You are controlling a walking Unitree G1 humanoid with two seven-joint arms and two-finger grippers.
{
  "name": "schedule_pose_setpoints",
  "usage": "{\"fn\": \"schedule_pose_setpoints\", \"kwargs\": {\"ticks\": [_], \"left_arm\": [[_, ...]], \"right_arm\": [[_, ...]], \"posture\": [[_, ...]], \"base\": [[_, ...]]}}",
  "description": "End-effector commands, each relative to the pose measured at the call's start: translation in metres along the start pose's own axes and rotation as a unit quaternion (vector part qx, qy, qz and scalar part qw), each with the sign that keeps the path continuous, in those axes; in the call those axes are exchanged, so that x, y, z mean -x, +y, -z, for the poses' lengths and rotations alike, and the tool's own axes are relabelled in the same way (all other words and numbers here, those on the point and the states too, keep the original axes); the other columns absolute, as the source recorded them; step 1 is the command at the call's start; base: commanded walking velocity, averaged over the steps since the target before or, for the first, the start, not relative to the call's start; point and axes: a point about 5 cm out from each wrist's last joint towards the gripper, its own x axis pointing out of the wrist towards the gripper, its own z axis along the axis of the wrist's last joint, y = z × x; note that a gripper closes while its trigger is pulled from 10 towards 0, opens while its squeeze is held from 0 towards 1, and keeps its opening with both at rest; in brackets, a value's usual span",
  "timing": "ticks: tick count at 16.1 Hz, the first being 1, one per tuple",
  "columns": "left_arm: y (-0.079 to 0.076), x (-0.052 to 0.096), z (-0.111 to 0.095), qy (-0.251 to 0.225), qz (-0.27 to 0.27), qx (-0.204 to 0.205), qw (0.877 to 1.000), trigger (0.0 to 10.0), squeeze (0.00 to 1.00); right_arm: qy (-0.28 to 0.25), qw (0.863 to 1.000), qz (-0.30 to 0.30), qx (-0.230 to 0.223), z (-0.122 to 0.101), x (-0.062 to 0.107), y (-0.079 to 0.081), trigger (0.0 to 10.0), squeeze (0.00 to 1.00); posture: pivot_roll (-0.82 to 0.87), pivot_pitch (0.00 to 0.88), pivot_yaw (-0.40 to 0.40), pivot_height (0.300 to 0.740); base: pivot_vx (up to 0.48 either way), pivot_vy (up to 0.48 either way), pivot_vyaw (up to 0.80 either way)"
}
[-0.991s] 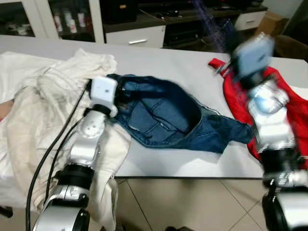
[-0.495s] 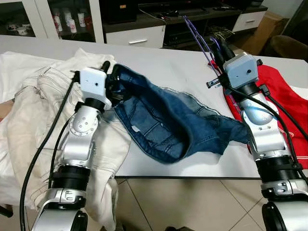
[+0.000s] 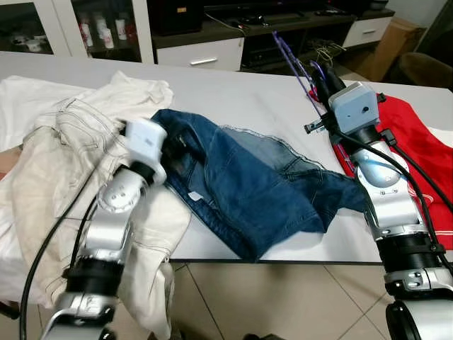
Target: Hang hanger
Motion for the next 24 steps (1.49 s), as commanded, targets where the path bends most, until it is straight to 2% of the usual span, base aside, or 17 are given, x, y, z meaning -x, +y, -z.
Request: {"fn": "schedule_pose_setpoints", "kwargs": {"ticks": [1, 3, 4, 7, 9, 10, 12, 14, 15, 16, 17, 18, 21, 24], "left_arm": [[-0.005, 0.006, 0.0, 0.028, 0.082, -0.037, 0.996, 10.0, 1.0], [0.006, 0.013, 0.0, 0.056, 0.112, -0.1, 0.987, 10.0, 1.0], [0.016, 0.021, 0.001, 0.083, 0.133, -0.135, 0.978, 10.0, 1.0], [0.021, 0.022, -0.006, 0.065, 0.128, -0.12, 0.982, 10.0, 1.0], [0.031, 0.021, -0.017, 0.03, 0.093, -0.11, 0.989, 10.0, 1.0], [0.033, 0.023, -0.02, 0.023, 0.1, -0.097, 0.99, 10.0, 0.0], [0.032, 0.027, -0.024, 0.014, 0.121, -0.083, 0.989, 10.0, 0.0], [0.036, 0.026, -0.037, -0.048, 0.086, 0.017, 0.995, 10.0, 0.0], [0.035, 0.025, -0.039, -0.059, 0.079, 0.035, 0.994, 10.0, 0.0], [0.033, 0.022, -0.042, -0.081, 0.061, 0.069, 0.992, 10.0, 0.0], [0.031, 0.015, -0.043, -0.112, 0.016, 0.12, 0.986, 10.0, 0.0], [0.031, 0.014, -0.043, -0.114, 0.008, 0.125, 0.986, 10.0, 0.0], [0.038, 0.007, -0.035, -0.095, -0.073, 0.11, 0.987, 10.0, 0.0], [0.043, 0.005, -0.033, -0.095, -0.105, 0.12, 0.983, 10.0, 0.0]], "right_arm": [[-0.005, 1.0, 0.004, 0.003, -0.003, -0.003, -0.005, 10.0, 0.0], [-0.004, 1.0, 0.003, 0.004, -0.003, -0.003, -0.005, 10.0, 0.0], [-0.005, 1.0, 0.004, 0.005, -0.004, -0.004, -0.007, 10.0, 0.0], [-0.005, 1.0, 0.005, 0.005, -0.004, -0.004, -0.007, 10.0, 0.0], [-0.004, 1.0, 0.005, 0.005, -0.003, -0.004, -0.008, 10.0, 0.0], [-0.004, 1.0, 0.005, 0.005, -0.003, -0.004, -0.008, 10.0, 0.0], [-0.004, 1.0, 0.004, 0.006, -0.003, -0.004, -0.008, 10.0, 0.0], [-0.003, 1.0, 0.005, 0.006, -0.003, -0.004, -0.009, 10.0, 0.0], [-0.003, 1.0, 0.005, 0.006, -0.003, -0.004, -0.009, 10.0, 0.0], [-0.003, 1.0, 0.007, 0.005, -0.003, -0.004, -0.009, 10.0, 0.0], [-0.003, 1.0, 0.009, 0.003, -0.003, -0.004, -0.009, 10.0, 0.0], [-0.003, 1.0, 0.009, 0.002, -0.002, -0.004, -0.009, 10.0, 0.0], [-0.003, 1.0, 0.01, 0.002, -0.003, -0.004, -0.009, 10.0, 0.0], [-0.002, 1.0, 0.011, 0.003, -0.003, -0.004, -0.01, 10.0, 0.0]], "posture": [[0.17, 0.008, -0.074, 0.74], [0.17, 0.006, -0.075, 0.74], [0.17, 0.003, -0.076, 0.74], [0.16, 0.0, -0.074, 0.74], [0.16, 0.0, -0.074, 0.74], [0.16, 0.0, -0.075, 0.74], [0.16, 0.0, -0.076, 0.74], [0.16, 0.0, -0.078, 0.74], [0.16, 0.0, -0.077, 0.74], [0.16, 0.0, -0.076, 0.74], [0.16, 0.0, -0.073, 0.74], [0.16, 0.0, -0.073, 0.74], [0.16, 0.0, -0.072, 0.74], [0.15, 0.0, -0.073, 0.74]], "base": [[0.0, 0.0, 0.0], [0.0, 0.0, 0.0], [0.0, 0.0, 0.0], [0.0, 0.0, 0.0], [0.0, 0.0, 0.0], [0.0, 0.0, 0.0], [0.0, 0.0, 0.0], [0.0, 0.0, 0.0], [0.0, 0.0, 0.0], [0.0, 0.0, 0.0], [0.0, 0.0, 0.0], [0.0, 0.0, 0.0], [0.0, -0.085, 0.0], [0.0, -0.415, 0.0]]}}
